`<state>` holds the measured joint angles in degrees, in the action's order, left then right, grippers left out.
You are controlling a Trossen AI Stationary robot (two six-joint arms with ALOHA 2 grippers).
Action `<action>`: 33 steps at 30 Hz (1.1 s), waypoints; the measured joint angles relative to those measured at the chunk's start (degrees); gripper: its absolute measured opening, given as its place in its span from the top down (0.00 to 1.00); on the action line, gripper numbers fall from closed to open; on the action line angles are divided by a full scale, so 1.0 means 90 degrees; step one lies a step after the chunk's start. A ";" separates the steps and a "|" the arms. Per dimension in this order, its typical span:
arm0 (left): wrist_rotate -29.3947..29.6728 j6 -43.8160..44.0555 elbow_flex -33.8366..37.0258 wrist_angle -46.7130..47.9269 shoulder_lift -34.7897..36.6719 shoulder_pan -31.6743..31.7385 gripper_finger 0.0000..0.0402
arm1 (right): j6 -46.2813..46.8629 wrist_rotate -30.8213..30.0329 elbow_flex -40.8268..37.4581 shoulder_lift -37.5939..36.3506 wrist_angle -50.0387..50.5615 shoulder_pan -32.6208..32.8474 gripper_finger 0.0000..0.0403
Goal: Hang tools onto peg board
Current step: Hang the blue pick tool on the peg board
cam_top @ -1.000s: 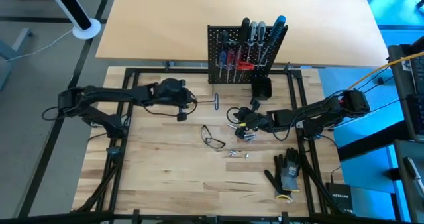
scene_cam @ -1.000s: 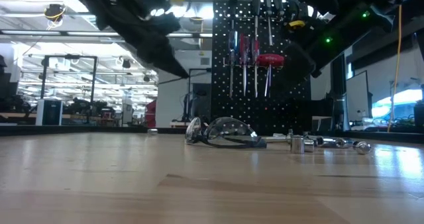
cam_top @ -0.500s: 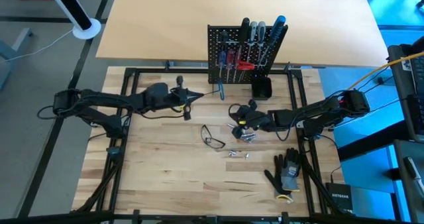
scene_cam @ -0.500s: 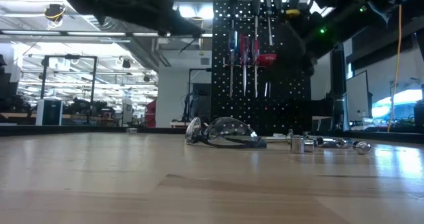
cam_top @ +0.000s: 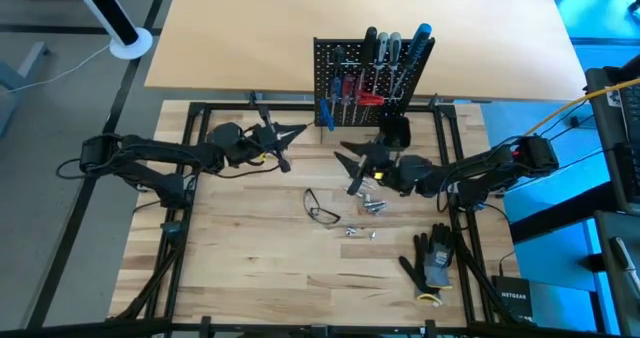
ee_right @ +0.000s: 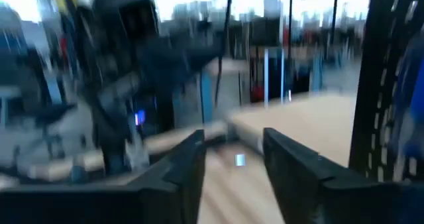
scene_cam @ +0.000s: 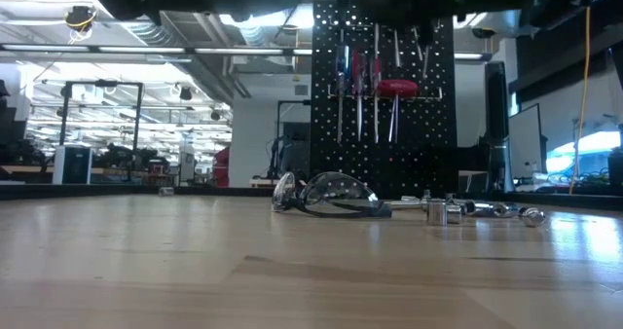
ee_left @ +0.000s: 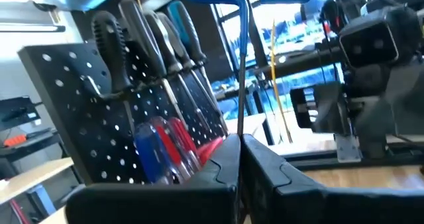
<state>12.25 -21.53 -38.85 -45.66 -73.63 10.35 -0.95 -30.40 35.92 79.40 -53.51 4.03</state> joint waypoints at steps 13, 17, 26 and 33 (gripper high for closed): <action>0.0124 -0.0291 -0.0003 -0.0339 0.0000 -0.0285 1.00 | -0.0604 0.0677 0.1583 0.1581 -0.1236 -0.0467 0.57; 0.0237 -0.0346 -0.0005 -0.0353 0.0000 -0.0358 1.00 | -0.0811 0.0862 0.2035 0.1906 -0.1244 -0.0505 0.61; 0.0243 -0.0372 -0.0005 -0.0361 0.0000 -0.0425 1.00 | -0.0971 0.0845 0.2307 0.2025 -0.1262 -0.0554 0.74; 0.0248 -0.0458 -0.0005 -0.0373 0.0000 -0.0457 1.00 | -0.0973 0.0840 0.2307 0.2025 -0.1172 -0.0576 0.91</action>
<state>14.49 -25.65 -38.89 -49.01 -73.63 6.24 -9.72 -22.84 56.69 97.62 -64.05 -1.15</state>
